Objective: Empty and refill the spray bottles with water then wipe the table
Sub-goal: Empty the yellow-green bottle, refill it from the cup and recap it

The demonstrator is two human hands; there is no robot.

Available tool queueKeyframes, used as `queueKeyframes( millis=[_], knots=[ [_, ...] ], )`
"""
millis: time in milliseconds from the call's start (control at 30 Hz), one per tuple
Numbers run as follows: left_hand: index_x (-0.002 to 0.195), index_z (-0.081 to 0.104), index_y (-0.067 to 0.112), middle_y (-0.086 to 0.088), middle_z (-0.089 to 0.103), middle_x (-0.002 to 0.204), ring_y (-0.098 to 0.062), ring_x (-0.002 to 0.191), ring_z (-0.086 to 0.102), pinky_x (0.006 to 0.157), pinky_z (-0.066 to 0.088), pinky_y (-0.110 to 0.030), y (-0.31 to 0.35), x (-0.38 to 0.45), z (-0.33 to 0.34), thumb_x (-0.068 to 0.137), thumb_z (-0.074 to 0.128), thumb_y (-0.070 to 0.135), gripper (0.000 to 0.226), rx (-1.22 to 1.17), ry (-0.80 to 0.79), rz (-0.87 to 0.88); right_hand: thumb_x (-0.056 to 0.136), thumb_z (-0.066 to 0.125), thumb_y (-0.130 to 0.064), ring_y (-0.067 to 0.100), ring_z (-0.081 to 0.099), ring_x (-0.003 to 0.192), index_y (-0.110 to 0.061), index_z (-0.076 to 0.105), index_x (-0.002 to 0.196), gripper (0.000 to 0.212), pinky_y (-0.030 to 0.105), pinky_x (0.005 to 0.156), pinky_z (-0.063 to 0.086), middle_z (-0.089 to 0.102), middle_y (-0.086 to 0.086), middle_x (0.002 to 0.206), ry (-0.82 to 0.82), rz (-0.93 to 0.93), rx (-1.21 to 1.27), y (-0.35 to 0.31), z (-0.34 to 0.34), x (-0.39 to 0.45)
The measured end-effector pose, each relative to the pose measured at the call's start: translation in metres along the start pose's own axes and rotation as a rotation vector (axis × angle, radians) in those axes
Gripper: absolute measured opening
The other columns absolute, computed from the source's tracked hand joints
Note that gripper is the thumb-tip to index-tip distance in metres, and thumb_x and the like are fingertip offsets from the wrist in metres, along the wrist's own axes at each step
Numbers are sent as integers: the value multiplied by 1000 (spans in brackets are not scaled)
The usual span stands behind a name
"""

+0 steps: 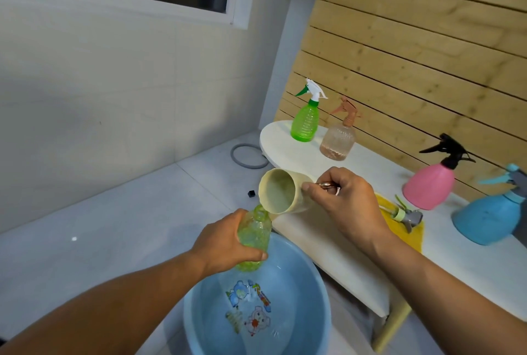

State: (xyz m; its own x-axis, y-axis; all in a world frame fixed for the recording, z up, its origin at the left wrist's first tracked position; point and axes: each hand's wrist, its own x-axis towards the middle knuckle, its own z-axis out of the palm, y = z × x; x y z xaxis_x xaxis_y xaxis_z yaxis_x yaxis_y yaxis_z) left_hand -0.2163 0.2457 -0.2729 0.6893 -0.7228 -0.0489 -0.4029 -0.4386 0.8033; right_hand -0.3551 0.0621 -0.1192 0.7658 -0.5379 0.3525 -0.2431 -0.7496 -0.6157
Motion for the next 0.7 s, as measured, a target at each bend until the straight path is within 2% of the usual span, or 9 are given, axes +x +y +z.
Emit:
queueKeyframes(
  millis=[167, 700],
  knots=[
    [120, 53, 47, 23, 69, 107, -2, 99, 66, 89, 57, -34, 1, 2, 1, 49, 82, 77, 82, 1, 5, -1, 85, 78, -39, 6, 53, 71, -28, 60, 68, 28, 20, 59, 34, 56, -8, 73, 19, -58, -48, -1, -4, 1],
    [120, 53, 46, 22, 68, 107, -3, 99, 66, 87, 58, -34, 2, 4, 5, 49, 82, 78, 84, 8, 1, 18, 85, 78, -36, 7, 53, 70, -25, 62, 73, 23, 25, 62, 36, 56, -7, 77, 47, -159, -147, -9, -13, 2]
  ],
)
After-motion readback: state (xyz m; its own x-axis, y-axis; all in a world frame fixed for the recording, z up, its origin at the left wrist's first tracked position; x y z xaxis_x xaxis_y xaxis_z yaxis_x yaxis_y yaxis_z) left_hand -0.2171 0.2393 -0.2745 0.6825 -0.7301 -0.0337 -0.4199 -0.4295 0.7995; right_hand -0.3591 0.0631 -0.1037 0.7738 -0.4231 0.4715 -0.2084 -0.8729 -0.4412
